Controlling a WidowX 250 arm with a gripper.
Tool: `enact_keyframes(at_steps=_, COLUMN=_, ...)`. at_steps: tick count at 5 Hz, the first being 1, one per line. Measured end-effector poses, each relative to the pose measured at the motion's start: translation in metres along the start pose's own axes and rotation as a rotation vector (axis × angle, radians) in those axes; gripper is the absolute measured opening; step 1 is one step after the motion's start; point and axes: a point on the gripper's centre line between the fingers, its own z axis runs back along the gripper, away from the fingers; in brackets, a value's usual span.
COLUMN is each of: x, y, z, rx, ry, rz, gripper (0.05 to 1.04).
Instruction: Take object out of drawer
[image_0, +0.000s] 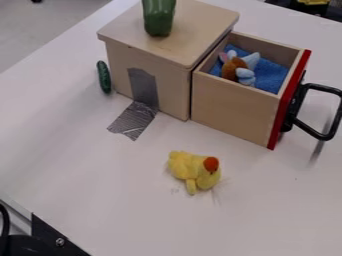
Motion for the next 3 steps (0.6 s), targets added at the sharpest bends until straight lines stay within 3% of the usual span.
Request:
enact_keyframes(at_steps=1, x=-0.002, y=0.001, z=-0.010, rx=-0.001, ry=0.034, rz=0.002, gripper=1.000)
enact_keyframes(at_steps=3, x=0.002, y=-0.060, z=-0.019, rx=-0.038, ry=0.037, rz=-0.131, gripper=1.000)
